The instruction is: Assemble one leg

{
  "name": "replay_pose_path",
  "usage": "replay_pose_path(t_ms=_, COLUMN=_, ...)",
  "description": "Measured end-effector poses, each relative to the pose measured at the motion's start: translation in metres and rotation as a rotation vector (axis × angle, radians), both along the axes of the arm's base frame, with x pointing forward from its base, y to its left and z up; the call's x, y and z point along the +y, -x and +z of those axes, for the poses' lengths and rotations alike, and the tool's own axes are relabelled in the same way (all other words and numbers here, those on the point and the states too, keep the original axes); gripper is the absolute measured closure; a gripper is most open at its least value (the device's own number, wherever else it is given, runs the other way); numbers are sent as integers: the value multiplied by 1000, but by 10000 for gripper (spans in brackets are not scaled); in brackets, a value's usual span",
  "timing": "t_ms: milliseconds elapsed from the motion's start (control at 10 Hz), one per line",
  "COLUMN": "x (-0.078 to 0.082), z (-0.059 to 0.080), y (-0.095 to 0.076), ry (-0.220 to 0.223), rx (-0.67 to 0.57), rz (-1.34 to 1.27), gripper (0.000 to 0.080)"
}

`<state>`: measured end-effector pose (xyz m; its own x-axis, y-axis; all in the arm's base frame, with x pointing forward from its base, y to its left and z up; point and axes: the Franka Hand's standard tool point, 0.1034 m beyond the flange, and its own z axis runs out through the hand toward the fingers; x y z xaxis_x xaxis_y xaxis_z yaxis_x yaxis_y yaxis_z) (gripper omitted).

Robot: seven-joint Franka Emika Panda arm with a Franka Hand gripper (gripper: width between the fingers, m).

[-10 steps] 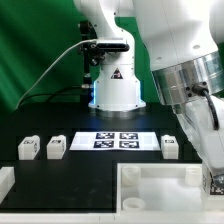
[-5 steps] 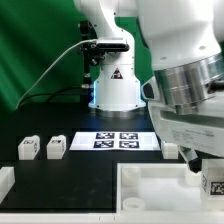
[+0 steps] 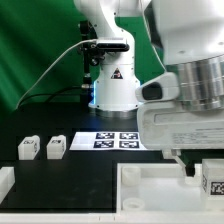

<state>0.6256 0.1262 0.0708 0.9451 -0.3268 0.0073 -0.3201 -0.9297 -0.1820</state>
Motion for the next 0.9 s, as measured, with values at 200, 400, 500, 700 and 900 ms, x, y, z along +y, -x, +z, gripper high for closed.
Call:
replay_pose_path(t_ms=200, x=-3, z=-1, y=-4, ry=21, rx=-29, rz=181, gripper=150)
replay_pose_path(t_ms=400, x=-1, z=-1, y=-4, ry=11, rx=-13, rz=90, gripper=388)
replay_pose_path(t_ms=500, x=0, z=-2, y=-3, ry=4, rx=3, rz=-2, gripper=388)
replay_pose_path(t_ms=700, x=-6, z=-3, y=-2, ry=-8, rx=43, rz=-213, gripper=499)
replay_pose_path(t_ms=900, x=-9, z=-3, y=-4, ry=-62, rx=94, rz=-495, gripper=499)
